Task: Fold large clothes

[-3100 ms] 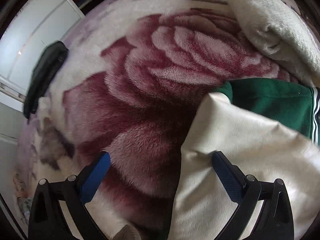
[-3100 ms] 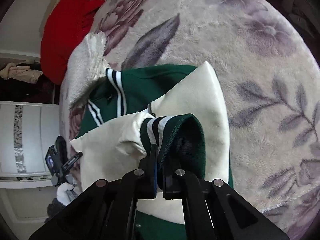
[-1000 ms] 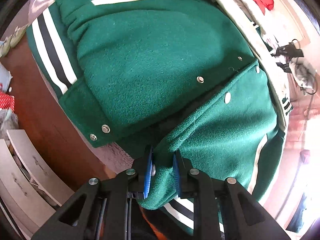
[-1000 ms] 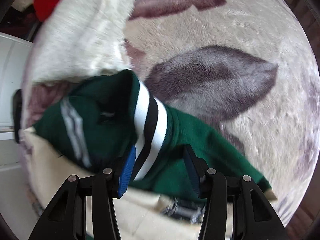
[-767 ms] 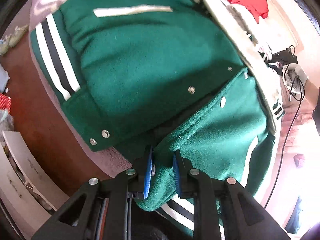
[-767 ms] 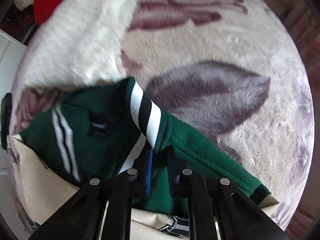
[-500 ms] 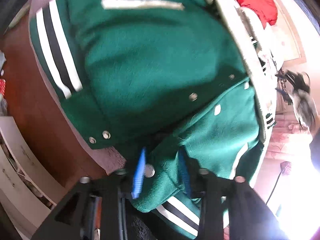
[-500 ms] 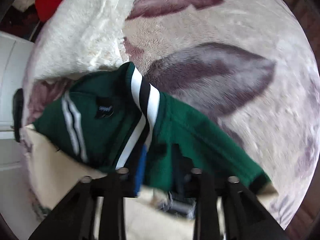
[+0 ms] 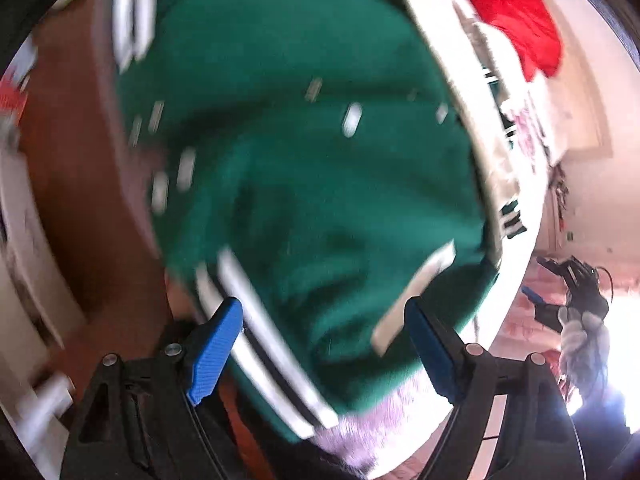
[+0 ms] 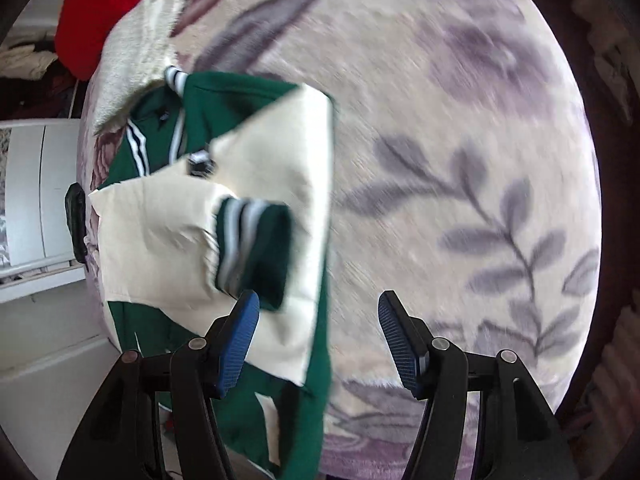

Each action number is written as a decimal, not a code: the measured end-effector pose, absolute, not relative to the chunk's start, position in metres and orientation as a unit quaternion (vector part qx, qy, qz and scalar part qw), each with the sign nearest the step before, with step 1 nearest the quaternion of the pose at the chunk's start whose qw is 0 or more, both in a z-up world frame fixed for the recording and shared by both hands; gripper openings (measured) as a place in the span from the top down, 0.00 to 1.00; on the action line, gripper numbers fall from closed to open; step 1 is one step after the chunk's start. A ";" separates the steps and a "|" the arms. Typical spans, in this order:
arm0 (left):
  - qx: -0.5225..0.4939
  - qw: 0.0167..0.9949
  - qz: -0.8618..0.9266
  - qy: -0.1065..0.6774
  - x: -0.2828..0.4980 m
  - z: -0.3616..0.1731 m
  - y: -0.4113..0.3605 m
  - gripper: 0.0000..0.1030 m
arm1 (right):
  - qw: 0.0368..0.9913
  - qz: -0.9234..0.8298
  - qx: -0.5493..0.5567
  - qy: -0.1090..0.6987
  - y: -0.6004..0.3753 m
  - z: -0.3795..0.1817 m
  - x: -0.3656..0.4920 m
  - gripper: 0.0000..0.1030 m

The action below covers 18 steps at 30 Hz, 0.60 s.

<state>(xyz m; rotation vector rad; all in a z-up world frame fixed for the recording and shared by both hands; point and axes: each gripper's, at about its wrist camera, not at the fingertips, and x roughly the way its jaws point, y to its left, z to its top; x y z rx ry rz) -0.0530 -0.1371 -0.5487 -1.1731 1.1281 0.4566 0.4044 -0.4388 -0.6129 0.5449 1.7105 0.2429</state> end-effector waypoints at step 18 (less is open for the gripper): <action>-0.488 0.625 0.278 0.542 -0.089 -0.577 -0.192 0.20 | 0.597 0.186 0.146 0.767 -0.390 -0.670 0.298 0.52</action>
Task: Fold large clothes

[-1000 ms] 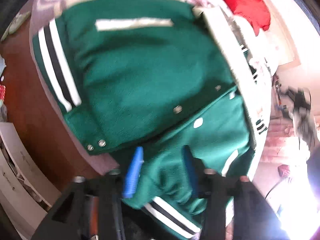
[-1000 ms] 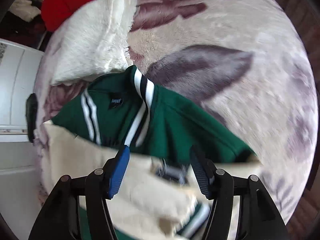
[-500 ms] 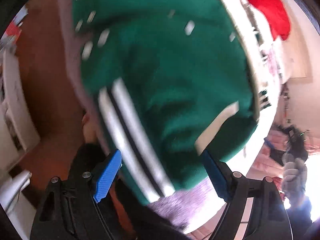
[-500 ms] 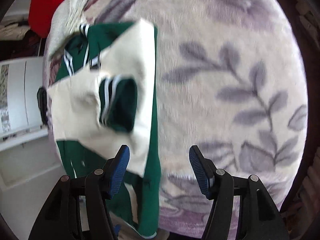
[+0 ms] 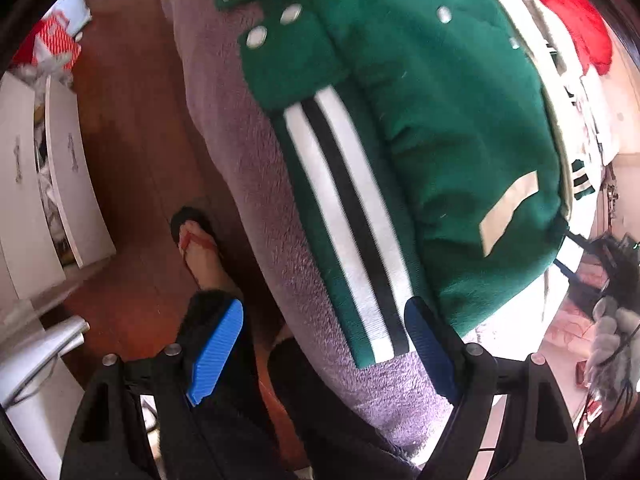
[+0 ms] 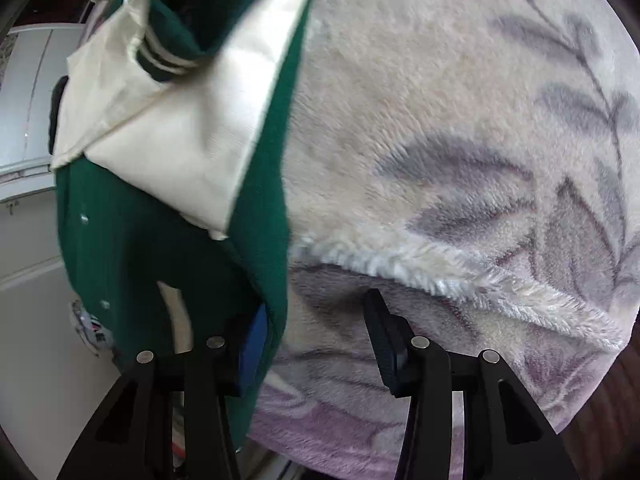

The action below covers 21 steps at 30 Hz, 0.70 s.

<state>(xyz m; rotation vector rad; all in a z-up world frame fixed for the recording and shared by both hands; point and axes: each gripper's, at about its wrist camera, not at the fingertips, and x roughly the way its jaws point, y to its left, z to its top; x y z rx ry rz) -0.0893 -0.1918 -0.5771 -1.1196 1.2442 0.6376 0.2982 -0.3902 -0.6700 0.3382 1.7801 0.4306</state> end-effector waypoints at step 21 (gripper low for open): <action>-0.756 0.529 0.181 0.340 -0.117 -0.592 -0.248 0.20 | 0.586 0.186 0.220 0.757 -0.445 -0.647 0.308 0.35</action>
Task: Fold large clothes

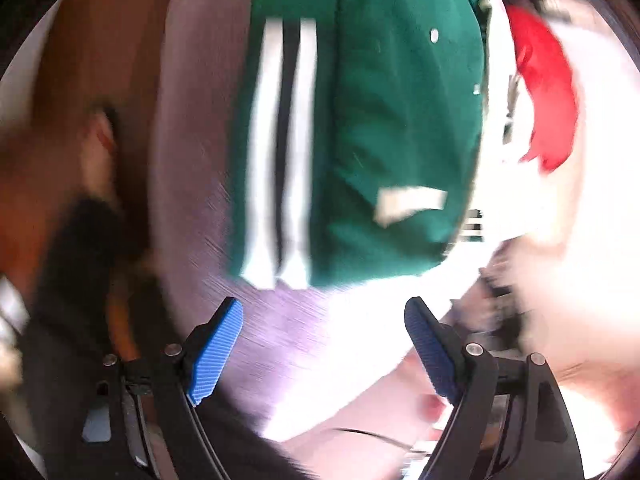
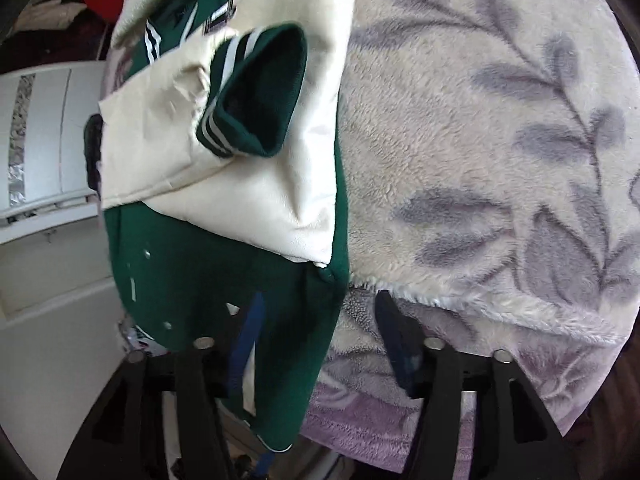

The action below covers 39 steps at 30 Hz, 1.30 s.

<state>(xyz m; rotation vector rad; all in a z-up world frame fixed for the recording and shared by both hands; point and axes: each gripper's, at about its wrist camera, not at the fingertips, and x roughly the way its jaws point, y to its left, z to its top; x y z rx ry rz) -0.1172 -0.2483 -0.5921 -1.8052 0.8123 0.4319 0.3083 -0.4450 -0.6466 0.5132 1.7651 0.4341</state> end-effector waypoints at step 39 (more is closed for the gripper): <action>-0.686 0.620 0.345 0.163 -0.065 -0.503 -0.053 0.93 | 0.642 0.250 0.227 0.688 -0.176 -0.488 0.496 0.85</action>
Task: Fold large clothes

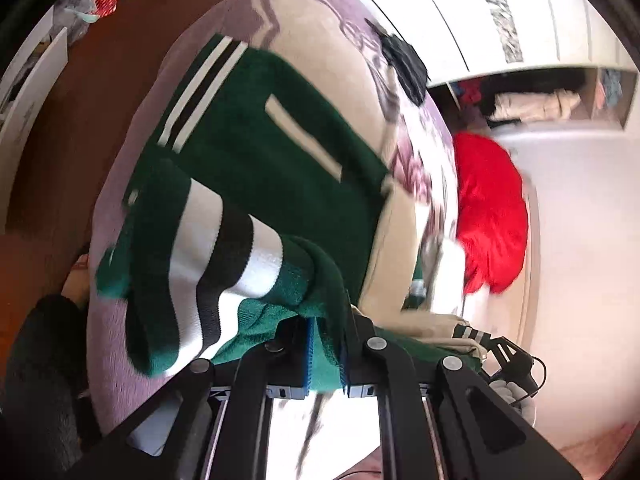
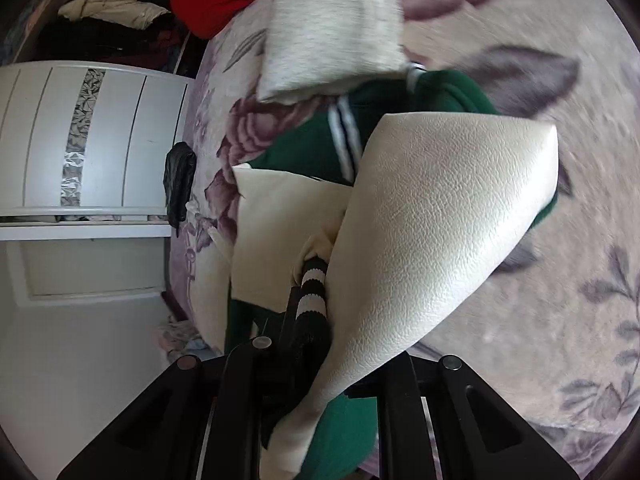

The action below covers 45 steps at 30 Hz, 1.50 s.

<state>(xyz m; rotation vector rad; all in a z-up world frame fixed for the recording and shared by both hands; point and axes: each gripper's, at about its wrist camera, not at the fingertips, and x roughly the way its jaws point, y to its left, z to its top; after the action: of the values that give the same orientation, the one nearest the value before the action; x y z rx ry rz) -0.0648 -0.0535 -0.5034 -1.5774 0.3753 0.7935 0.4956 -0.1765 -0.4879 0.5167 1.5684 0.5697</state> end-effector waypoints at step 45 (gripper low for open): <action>-0.556 0.687 0.293 0.364 -0.096 -0.565 0.170 0.98 | 0.438 0.212 0.299 0.821 -0.072 -0.648 0.107 0.89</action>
<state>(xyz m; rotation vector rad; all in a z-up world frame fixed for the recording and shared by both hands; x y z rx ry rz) -0.0959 0.1700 -0.5645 -1.2442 0.8149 0.6560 0.1074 -0.0723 -0.6476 0.7423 2.0412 0.5279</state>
